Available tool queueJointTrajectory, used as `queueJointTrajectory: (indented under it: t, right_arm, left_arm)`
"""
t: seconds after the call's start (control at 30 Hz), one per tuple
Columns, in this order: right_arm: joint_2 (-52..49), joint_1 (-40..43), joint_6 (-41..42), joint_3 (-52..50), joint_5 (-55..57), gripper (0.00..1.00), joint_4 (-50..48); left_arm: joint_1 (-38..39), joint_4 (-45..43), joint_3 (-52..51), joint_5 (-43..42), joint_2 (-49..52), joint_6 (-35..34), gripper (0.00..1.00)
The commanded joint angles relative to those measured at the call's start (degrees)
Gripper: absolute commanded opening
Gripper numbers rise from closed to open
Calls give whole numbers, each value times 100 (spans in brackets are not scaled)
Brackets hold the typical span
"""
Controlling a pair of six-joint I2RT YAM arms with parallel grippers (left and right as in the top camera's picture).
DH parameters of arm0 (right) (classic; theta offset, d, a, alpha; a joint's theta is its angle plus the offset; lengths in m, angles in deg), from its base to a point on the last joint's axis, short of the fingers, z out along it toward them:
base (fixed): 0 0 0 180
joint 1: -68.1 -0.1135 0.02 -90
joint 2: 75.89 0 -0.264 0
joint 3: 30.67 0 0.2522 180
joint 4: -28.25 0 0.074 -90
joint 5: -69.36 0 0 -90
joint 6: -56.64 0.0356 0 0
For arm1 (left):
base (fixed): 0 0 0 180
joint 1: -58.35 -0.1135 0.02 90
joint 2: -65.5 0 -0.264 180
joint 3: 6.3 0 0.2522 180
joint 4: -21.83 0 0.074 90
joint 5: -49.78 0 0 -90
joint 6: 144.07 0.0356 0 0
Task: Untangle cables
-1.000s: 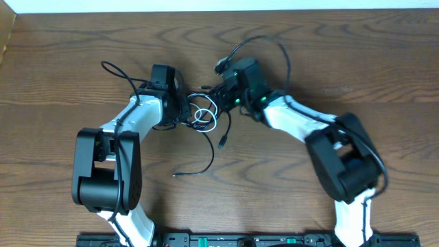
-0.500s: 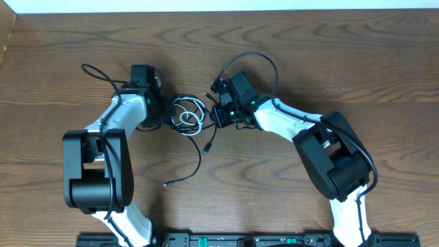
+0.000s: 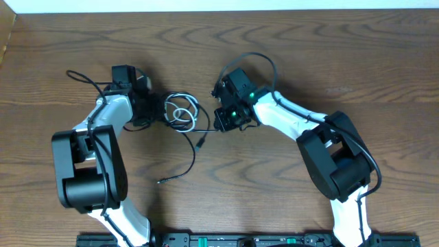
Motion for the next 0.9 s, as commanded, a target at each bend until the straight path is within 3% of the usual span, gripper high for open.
queueJointTrajectory:
  t: [0.0,0.1,0.2,0.6,0.87]
  right_arm:
    - [293,157,-719,577,175,20,61]
    - [293,313,-719,756,315,26,-61]
    - [286,444,-748,752,328,31,-240]
    - [114,232,-3370,608,402,36,61]
    - [37,46,-3545,608,1058,38,-142]
  left_arm:
    - [210,-92,-114,-1679,153,938,8]
    - [448,-131,-114,-1799,153,1139,8]
    - [623,-210,-114,-1386,153,1132,8]
    - [776,-428,-114,-1132,153,1075,8]
    - [881,-503,-114,-1113,153,1073,8]
